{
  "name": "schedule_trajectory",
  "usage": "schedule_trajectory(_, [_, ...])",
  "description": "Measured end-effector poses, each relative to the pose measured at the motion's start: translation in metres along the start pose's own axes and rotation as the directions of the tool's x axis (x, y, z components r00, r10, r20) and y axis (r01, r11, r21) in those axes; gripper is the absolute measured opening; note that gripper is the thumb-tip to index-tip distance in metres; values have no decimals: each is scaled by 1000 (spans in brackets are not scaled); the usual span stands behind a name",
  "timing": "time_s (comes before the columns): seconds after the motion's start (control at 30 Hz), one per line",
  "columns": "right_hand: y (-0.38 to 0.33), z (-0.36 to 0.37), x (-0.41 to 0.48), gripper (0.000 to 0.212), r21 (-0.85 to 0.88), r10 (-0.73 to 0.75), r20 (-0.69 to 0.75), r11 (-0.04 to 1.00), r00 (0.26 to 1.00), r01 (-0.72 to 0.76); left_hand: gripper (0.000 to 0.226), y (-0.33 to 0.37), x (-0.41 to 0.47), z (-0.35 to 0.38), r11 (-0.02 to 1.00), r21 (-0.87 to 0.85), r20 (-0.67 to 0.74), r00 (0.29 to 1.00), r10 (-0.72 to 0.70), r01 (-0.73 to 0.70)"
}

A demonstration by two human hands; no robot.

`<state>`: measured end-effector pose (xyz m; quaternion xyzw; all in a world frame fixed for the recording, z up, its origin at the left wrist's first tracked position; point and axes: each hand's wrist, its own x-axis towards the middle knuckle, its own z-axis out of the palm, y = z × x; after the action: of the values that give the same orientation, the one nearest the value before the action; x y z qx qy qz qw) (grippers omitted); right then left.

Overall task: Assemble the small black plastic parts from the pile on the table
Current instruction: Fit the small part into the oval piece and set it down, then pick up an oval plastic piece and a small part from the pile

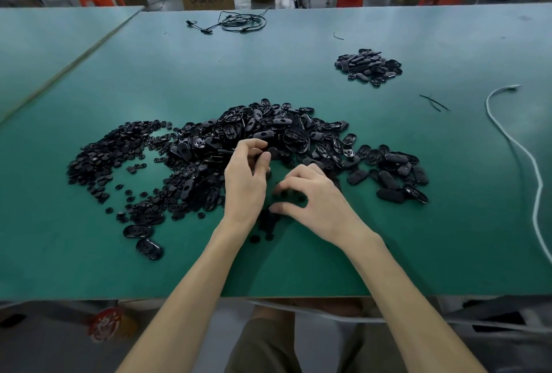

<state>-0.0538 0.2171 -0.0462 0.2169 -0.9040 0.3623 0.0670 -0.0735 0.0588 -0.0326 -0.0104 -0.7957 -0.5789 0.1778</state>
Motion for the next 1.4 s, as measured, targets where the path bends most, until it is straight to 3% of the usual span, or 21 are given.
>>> schedule_trajectory(0.2, [-2, -2, 1, 7, 35, 25, -19, 999, 1000, -24, 13, -1, 0, 0, 999, 40, 24, 999, 26, -27])
schedule_trajectory(0.3, [-3, -3, 0, 16, 29, 36, -26, 999, 999, -35, 13, 0, -1, -1, 998, 41, 36, 999, 39, -40])
schedule_trajectory(0.5, [-3, -4, 0, 10, 30, 43, -49, 999, 998, -42, 19, 3, -2, -1, 996, 48, 66, 995, 70, -73])
schedule_trajectory(0.57, [-3, -4, 1, 17, 64, 56, -65, 997, 996, -52, 20, 3, -2, -1, 996, 51, 56, 996, 69, -72])
schedule_trajectory(0.7, [-3, -3, 1, 27, 30, 78, 15, 996, 997, -79, 21, 1, -2, -1, 997, 53, 28, 998, 55, -57])
schedule_trajectory(1.17, [-10, -4, 1, 23, -38, 95, 8, 995, 995, -95, 18, 1, -2, -2, 999, 27, 25, 999, 35, -36])
schedule_trajectory(1.4, [-8, -6, 1, 19, 158, 199, -130, 971, 971, -178, 13, 4, -4, -3, 998, -67, 75, 997, 28, -23])
